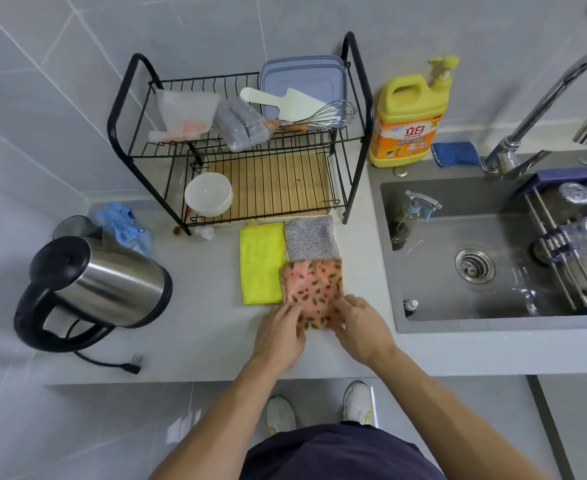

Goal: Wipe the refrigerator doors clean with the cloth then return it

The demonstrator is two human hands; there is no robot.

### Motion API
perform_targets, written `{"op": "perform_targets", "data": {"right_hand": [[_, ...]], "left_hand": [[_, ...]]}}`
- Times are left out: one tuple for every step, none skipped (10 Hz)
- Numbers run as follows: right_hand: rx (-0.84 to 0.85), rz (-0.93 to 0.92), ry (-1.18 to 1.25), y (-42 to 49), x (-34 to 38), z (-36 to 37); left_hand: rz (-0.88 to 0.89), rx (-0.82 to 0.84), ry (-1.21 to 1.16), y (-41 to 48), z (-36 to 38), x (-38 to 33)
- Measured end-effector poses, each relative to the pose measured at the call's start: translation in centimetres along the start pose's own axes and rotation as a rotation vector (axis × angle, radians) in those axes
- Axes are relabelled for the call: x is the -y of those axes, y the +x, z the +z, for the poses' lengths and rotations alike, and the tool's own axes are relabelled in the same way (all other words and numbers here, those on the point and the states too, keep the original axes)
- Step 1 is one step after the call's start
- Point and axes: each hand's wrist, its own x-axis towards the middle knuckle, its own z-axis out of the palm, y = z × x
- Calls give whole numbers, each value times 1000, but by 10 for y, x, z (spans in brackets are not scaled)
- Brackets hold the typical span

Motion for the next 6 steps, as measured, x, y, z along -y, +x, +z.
{"op": "perform_targets", "data": {"right_hand": [[78,30,-25,-5,-8,14],[88,18,-77,-3,-13,20],[38,15,-132,-2,-14,20],[-20,-5,-146,-8,-16,23],[-58,-12,-81,-13,-13,24],[-136,-47,21,-37,-20,32]], "left_hand": [[22,32,19,-4,11,6],[30,24,20,-3,14,6],[33,27,-58,-1,13,8],[69,43,-103,-4,14,9],[51,-21,-152,-11,15,11],[60,-145,-169,-38,24,23]]}}
